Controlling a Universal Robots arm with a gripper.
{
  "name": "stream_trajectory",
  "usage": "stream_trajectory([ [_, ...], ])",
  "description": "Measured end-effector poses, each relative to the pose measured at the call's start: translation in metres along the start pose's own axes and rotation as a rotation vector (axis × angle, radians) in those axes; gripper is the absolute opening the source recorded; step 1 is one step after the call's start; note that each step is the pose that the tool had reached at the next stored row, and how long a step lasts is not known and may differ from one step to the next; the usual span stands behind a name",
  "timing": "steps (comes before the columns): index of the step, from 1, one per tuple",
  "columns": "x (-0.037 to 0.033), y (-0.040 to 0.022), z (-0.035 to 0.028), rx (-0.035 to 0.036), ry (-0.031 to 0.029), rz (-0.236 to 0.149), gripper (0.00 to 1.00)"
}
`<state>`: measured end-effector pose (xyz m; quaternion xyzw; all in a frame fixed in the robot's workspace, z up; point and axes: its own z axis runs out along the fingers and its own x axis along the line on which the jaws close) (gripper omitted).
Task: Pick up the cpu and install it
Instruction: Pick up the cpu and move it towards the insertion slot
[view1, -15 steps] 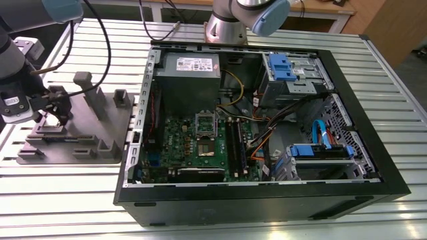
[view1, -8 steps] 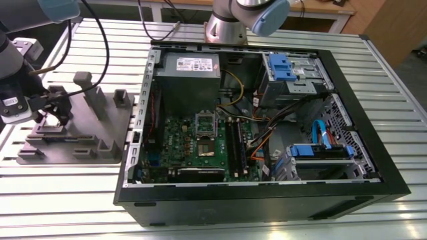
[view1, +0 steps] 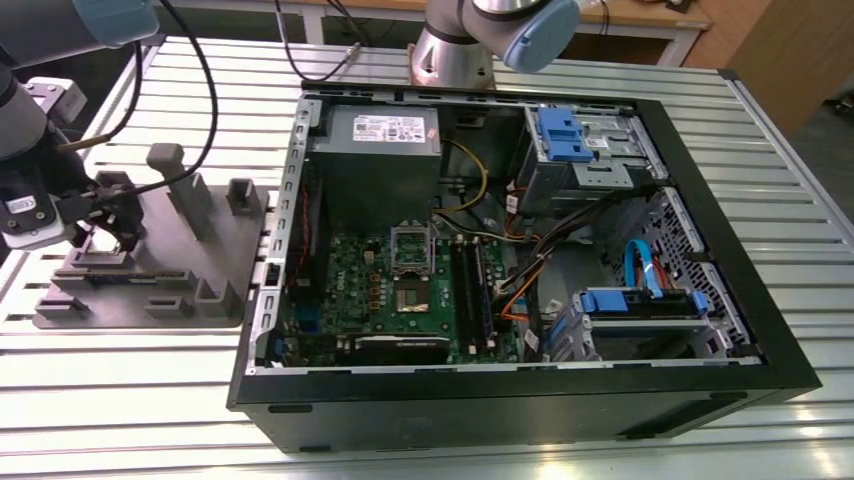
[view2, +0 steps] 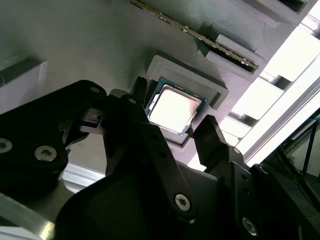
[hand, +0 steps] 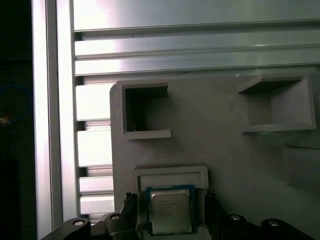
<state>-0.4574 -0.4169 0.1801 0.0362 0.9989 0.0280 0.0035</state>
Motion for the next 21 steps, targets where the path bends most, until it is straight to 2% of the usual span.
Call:
stream_trajectory([
  [5, 0.0, 0.0, 0.0003, -0.0001, -0.0001, 0.0, 0.64],
  [6, 0.0, 0.0, 0.0003, -0.0001, -0.0001, 0.0, 0.56],
  [21, 0.0, 0.0001, -0.0021, -0.0002, 0.0007, -0.016, 0.56],
])
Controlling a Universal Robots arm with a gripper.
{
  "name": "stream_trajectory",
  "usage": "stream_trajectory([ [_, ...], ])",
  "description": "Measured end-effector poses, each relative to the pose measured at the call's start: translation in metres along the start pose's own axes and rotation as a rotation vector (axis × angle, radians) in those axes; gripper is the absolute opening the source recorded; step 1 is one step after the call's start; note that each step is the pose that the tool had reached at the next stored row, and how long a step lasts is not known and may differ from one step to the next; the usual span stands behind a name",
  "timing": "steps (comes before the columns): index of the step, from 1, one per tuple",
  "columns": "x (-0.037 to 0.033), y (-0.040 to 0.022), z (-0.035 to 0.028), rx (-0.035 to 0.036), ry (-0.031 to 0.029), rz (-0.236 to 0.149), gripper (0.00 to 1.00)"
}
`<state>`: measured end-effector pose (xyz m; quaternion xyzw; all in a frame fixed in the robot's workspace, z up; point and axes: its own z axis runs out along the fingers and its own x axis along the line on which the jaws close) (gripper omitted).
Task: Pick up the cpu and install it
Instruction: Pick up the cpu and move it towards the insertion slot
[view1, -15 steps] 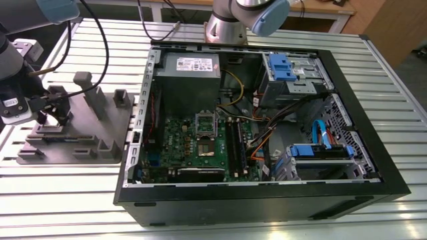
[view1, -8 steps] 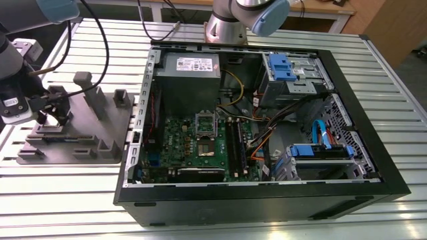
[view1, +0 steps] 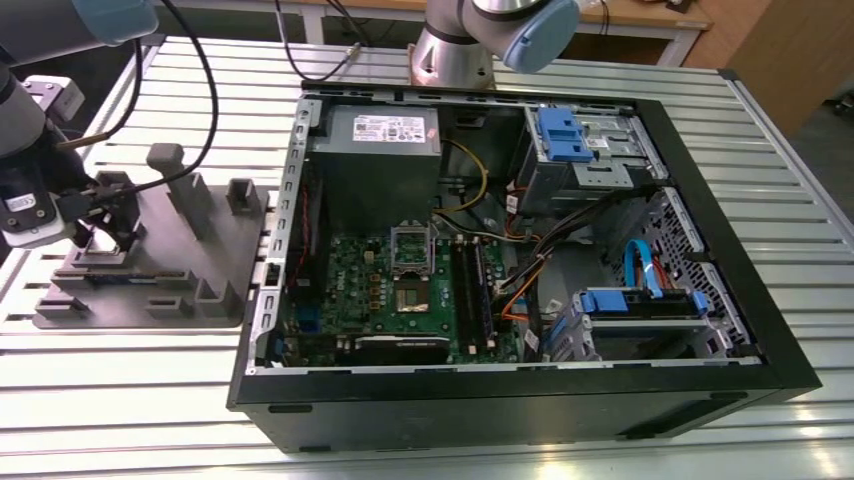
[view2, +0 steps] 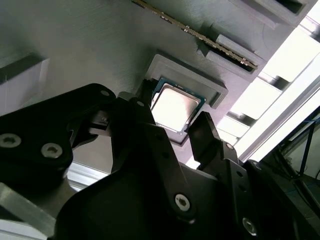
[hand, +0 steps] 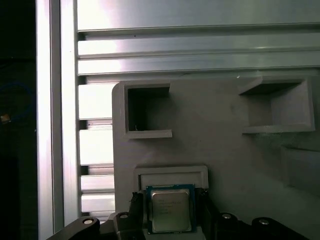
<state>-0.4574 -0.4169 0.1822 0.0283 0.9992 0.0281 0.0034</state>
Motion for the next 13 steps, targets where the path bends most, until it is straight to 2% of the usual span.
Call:
stream_trajectory([
  [13, 0.0, 0.0001, -0.0013, 0.0001, 0.0004, -0.004, 0.56],
])
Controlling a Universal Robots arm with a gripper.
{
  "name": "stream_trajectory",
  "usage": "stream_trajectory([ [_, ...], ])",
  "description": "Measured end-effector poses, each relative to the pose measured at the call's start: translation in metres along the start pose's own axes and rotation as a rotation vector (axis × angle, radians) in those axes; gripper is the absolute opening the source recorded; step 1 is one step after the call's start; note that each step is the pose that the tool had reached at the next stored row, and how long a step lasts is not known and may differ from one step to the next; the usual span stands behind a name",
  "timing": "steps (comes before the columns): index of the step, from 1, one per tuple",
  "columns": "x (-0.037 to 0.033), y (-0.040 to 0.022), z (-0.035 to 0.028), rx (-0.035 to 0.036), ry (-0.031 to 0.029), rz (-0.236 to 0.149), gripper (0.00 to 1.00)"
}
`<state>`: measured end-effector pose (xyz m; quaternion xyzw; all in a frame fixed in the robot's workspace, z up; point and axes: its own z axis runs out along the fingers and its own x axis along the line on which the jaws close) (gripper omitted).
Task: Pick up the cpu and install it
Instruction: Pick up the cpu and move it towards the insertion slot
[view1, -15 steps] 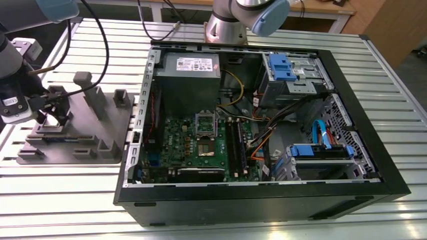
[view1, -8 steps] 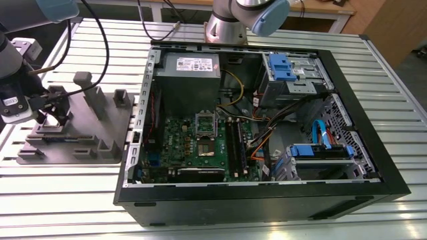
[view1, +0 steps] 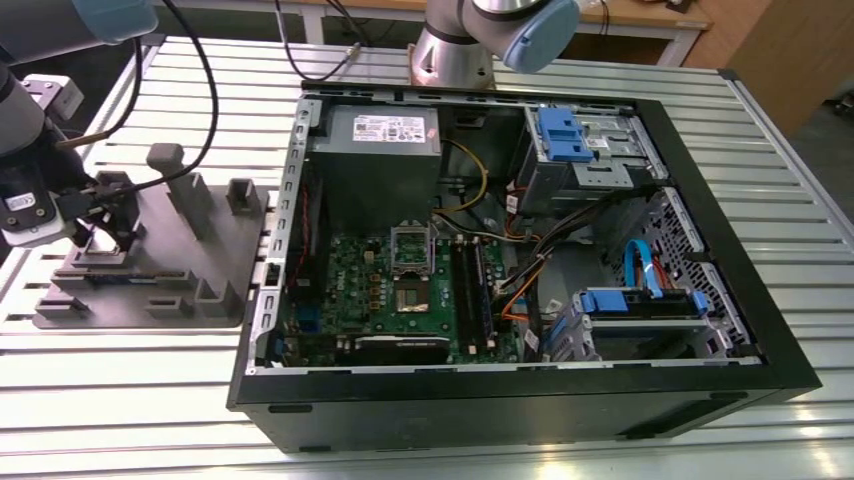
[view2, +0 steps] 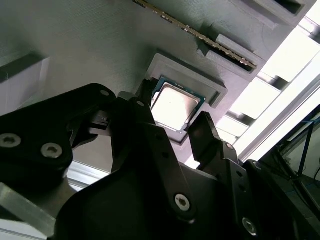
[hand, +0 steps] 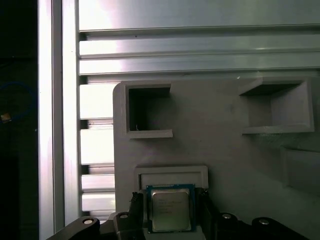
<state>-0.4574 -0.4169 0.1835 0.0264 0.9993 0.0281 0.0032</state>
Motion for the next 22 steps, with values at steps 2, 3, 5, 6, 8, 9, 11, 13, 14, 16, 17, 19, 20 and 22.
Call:
stream_trajectory([
  [2, 0.0, 0.0, 0.0, -0.0001, -0.0001, 0.0, 0.56],
  [3, 0.0, 0.0, -0.0004, -0.0001, 0.0, 0.0, 0.56],
  [5, 0.0, 0.0, -0.0006, -0.0001, -0.0001, 0.0, 0.56],
  [6, 0.0, 0.0, -0.0006, -0.0001, -0.0001, 0.0, 0.56],
  [8, 0.0, 0.0, -0.0007, -0.0001, -0.0001, 0.0, 0.56],
  [9, 0.0, 0.0, -0.0007, -0.0001, -0.0001, 0.0, 0.56],
  [11, 0.0, 0.0001, -0.0008, -0.0001, -0.0001, 0.0, 0.56],
  [13, 0.0, 0.0001, -0.0008, -0.0001, -0.0001, 0.0, 0.55],
  [14, 0.0, 0.0001, -0.0008, -0.0001, -0.0001, 0.0, 0.55],
  [16, 0.0, 0.0001, -0.0008, -0.0001, -0.0001, 0.0, 0.48],
  [17, 0.0, 0.0001, -0.0009, 0.0, 0.0, 0.0, 0.48],
  [19, 0.0, 0.0001, -0.0011, -0.0001, -0.0001, 0.0, 0.47],
  [20, 0.0, 0.0001, -0.0018, 0.0002, 0.0003, 0.0, 0.47],
  [22, 0.0, 0.0001, -0.0031, 0.0001, 0.0002, 0.0, 0.47],
])
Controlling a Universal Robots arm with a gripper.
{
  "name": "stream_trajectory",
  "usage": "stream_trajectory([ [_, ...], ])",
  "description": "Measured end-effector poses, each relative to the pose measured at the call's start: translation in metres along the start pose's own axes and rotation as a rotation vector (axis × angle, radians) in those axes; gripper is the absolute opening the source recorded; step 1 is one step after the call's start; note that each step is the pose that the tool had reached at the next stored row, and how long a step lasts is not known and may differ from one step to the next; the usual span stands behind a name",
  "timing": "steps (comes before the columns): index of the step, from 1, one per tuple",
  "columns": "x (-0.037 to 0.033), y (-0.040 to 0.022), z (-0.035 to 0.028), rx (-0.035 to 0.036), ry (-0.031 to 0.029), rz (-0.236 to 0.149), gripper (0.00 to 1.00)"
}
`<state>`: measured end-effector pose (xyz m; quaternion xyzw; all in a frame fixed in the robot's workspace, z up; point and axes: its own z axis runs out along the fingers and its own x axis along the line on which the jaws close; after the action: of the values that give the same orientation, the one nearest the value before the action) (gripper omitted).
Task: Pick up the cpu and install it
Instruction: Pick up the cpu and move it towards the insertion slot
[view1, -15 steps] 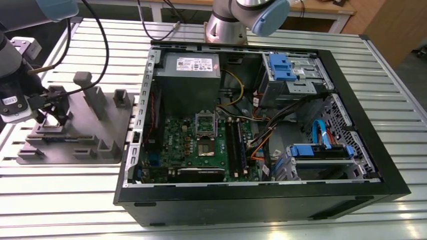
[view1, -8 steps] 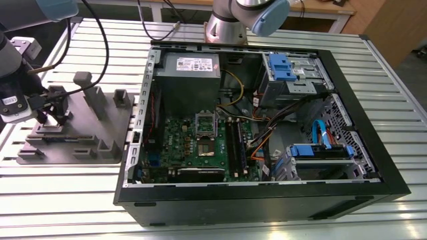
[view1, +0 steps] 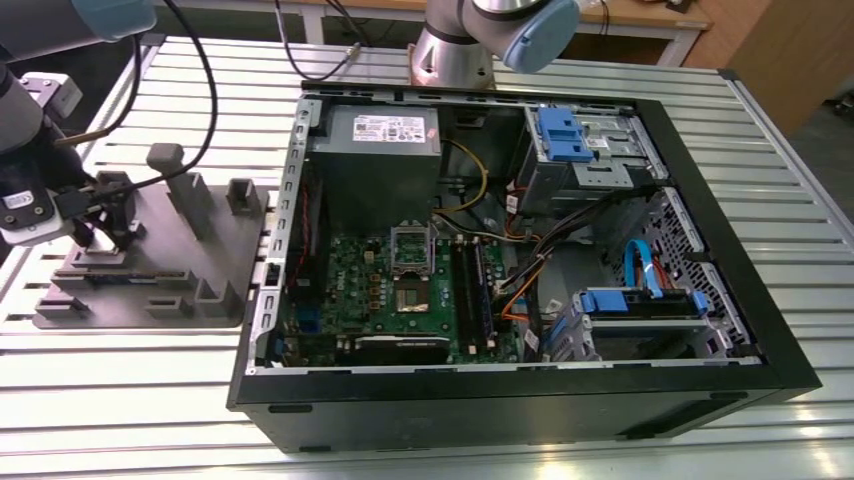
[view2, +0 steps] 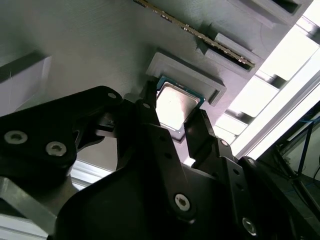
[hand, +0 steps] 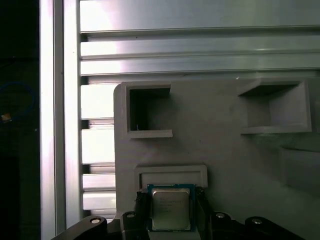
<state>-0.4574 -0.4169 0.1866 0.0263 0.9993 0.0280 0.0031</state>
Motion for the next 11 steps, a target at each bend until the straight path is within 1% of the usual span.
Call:
stream_trajectory([
  [2, 0.0, 0.0001, -0.0017, -0.0001, 0.0, 0.0, 0.47],
  [11, -0.0001, 0.0002, -0.0033, -0.0001, -0.0001, 0.0, 0.47],
])
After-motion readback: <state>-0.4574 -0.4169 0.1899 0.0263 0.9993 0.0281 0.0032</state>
